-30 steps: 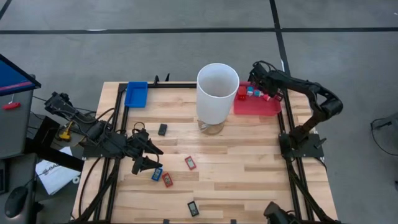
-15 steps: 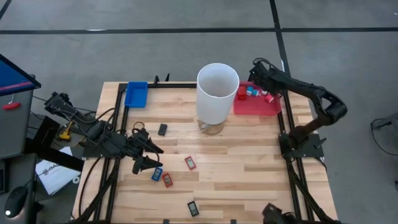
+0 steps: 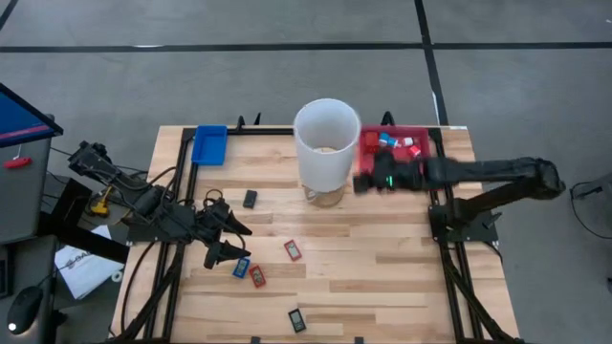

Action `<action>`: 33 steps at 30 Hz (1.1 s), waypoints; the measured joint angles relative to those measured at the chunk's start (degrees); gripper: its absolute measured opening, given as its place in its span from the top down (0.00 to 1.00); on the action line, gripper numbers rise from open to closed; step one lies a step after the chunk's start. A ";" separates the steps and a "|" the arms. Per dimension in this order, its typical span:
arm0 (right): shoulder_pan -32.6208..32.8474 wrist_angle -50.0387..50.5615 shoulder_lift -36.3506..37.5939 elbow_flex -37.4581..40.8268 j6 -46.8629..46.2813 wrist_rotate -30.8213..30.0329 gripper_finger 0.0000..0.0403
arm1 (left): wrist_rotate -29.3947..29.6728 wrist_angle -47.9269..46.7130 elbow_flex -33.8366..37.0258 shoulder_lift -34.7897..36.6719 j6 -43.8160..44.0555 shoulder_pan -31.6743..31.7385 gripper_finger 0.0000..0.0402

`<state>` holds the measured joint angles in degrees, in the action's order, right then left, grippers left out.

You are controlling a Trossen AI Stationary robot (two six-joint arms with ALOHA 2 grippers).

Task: Pick & Place Office items
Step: Put the top black digital timer into the blue bin

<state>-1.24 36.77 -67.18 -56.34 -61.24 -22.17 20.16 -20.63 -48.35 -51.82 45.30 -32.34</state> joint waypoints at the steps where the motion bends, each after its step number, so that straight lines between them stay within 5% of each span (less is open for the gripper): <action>1: 4.08 0.86 -0.34 0.00 -3.44 -0.96 0.64 | -0.02 -0.46 0.01 -0.08 0.00 -0.28 0.13; 8: 26.74 6.59 -3.44 0.04 -32.45 -13.87 0.68 | -0.03 -1.64 0.00 -0.84 0.79 -3.33 0.13; 14: 39.69 6.54 -7.79 -0.41 -48.25 -18.62 0.68 | -0.05 -4.59 0.00 -0.93 3.20 -4.39 0.13; 22: 46.30 6.68 -16.04 -5.39 -53.40 -17.58 0.68 | -0.38 -7.19 0.00 -1.73 3.59 -4.49 0.13; 29: 49.55 7.19 -22.13 -11.29 -54.27 -15.26 0.68 | -12.06 -9.37 -0.03 -9.14 2.15 -6.53 0.13; 33: 51.18 9.61 -23.65 -12.48 -58.58 -15.95 0.68 | -12.51 -7.25 0.00 -14.39 -0.17 -4.49 0.13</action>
<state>49.94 46.37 -90.82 -68.81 -119.82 -38.12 7.66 -27.88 -48.36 -66.21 45.13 -36.83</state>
